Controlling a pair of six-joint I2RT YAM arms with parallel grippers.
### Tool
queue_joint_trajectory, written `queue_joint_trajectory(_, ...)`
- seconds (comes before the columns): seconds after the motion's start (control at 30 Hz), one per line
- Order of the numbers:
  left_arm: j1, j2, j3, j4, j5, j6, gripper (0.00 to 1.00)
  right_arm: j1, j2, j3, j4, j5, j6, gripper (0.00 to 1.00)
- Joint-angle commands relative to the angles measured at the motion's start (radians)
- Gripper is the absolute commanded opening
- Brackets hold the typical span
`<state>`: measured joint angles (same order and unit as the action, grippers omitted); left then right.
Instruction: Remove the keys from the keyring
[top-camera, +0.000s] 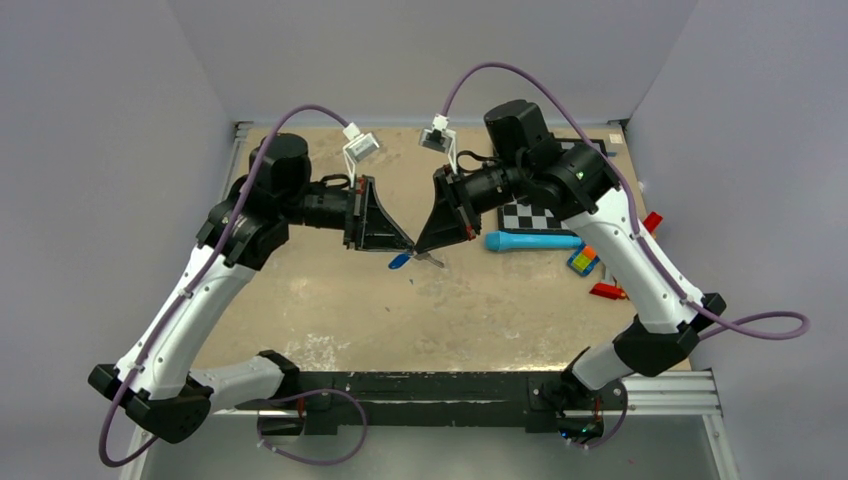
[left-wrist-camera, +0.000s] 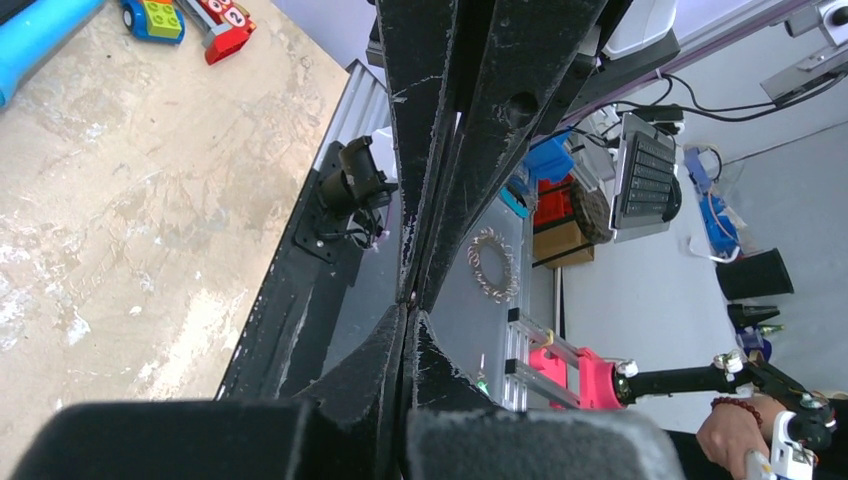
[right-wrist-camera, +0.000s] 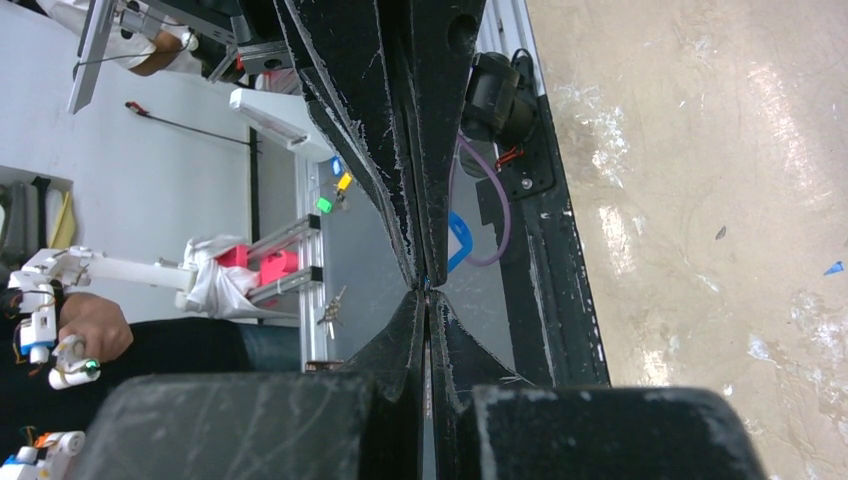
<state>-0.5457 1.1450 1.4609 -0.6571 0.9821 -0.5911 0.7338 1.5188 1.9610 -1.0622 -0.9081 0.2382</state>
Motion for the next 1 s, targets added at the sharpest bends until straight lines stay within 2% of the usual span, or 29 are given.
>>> queue_joint_trajectory(0.0, -0.012, -0.010, 0.053, 0.016, -0.045, -0.025, 0.00, 0.006, -0.029, -0.015, 0.096, -0.025, 0.016, 0.00)
queue_joint_trajectory(0.47, -0.012, -0.060, 0.046, 0.117, -0.161, -0.142, 0.00, 0.006, -0.186, -0.296, 0.589, 0.036, 0.334, 0.00)
queue_joint_trajectory(0.97, -0.013, -0.115, 0.029, 0.169, -0.260, -0.193, 0.00, 0.007, -0.240, -0.380, 0.790, 0.060, 0.466, 0.00)
